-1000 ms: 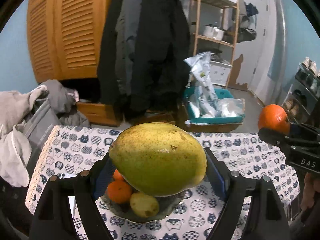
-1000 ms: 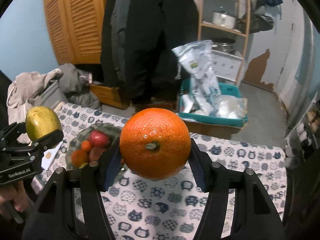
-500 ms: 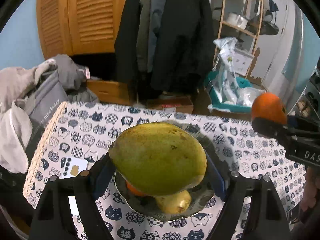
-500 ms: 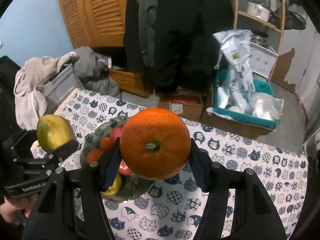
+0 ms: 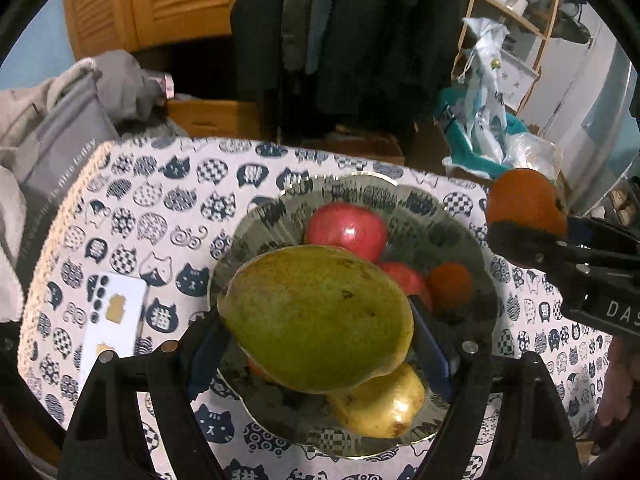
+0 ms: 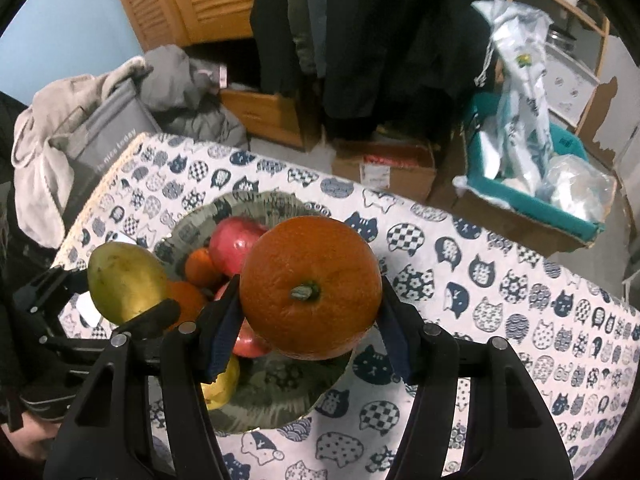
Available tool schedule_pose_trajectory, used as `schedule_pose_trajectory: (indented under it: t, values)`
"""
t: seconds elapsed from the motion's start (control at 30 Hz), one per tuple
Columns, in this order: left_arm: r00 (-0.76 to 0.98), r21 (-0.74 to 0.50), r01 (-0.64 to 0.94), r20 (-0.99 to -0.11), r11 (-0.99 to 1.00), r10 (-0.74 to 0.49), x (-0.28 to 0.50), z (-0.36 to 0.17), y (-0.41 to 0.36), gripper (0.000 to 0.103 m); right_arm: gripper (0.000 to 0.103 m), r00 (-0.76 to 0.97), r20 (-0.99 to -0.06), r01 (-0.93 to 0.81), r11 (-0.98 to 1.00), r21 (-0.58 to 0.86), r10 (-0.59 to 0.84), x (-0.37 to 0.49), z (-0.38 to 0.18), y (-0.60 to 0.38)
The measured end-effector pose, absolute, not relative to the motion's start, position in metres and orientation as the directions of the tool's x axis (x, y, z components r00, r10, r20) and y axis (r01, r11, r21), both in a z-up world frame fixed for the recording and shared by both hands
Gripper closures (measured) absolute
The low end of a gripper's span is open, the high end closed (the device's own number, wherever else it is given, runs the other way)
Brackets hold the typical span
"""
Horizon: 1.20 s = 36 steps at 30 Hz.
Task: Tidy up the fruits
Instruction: 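Lower the pear into the bowl with the left tool while the right tool lowers the tangerine there, then open both tools to release the pear and tangerine in the bowl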
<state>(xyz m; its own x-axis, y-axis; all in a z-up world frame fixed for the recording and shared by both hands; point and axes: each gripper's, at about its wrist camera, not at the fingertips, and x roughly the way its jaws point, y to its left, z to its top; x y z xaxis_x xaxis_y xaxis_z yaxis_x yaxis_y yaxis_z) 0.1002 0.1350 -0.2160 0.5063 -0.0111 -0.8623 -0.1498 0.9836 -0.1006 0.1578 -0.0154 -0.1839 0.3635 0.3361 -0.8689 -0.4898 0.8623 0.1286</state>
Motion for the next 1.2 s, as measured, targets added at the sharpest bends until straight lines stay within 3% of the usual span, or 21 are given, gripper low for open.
schedule_pose_trajectory:
  t: [0.37, 1.2]
  values:
    - [0.432, -0.124, -0.145, -0.901, 0.982, -0.050, 0.110, -0.250, 0.137, 0.018, 0.040, 0.303, -0.901, -0.517, 0.848, 0.120, 0.312, 0.172, -0.216, 0.002]
    - [0.438, -0.098, -0.128, -0.898, 0.987, -0.032, 0.107, -0.246, 0.137, 0.012, 0.038, 0.223, -0.931, -0.532, 0.836, 0.133, 0.290, 0.184, -0.241, 0.024]
